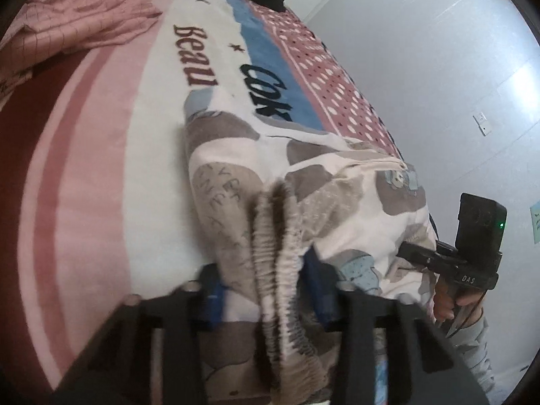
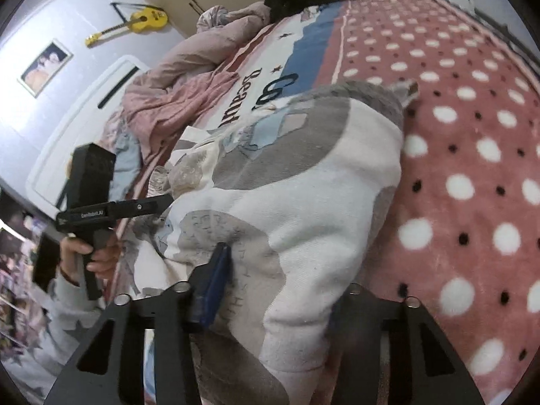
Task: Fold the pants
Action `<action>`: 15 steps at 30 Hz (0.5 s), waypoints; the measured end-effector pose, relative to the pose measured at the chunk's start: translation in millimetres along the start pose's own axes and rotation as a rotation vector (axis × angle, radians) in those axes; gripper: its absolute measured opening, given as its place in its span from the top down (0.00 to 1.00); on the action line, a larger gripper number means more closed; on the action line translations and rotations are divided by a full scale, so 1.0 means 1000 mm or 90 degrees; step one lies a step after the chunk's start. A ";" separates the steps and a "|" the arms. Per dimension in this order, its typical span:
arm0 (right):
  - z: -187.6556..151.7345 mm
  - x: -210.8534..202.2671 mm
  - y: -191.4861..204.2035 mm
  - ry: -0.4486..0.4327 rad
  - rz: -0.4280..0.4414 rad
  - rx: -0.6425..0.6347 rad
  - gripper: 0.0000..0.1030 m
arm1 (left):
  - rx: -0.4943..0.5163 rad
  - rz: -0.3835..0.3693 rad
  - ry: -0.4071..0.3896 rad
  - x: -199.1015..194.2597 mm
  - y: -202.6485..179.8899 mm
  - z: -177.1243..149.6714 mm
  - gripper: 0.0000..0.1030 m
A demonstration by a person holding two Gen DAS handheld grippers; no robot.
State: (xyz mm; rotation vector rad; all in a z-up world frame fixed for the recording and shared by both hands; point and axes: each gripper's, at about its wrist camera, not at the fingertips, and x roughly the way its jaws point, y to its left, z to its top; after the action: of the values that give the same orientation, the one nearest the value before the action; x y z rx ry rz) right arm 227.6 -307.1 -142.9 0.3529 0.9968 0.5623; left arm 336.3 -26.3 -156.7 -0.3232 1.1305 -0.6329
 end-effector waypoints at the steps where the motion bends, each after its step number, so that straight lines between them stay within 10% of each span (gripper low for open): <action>1: 0.000 -0.002 0.006 -0.005 -0.005 -0.005 0.72 | 0.004 0.000 -0.006 -0.004 0.000 0.000 0.81; 15: 0.016 0.014 0.155 -0.049 0.038 -0.109 0.86 | 0.003 0.090 -0.138 -0.169 0.060 -0.020 0.86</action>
State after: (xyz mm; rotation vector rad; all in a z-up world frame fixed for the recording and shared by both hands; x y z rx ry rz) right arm 203.3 -174.5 -63.1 0.2505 0.8593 0.6794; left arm 288.9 126.4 -73.1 -0.2970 0.9353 -0.4639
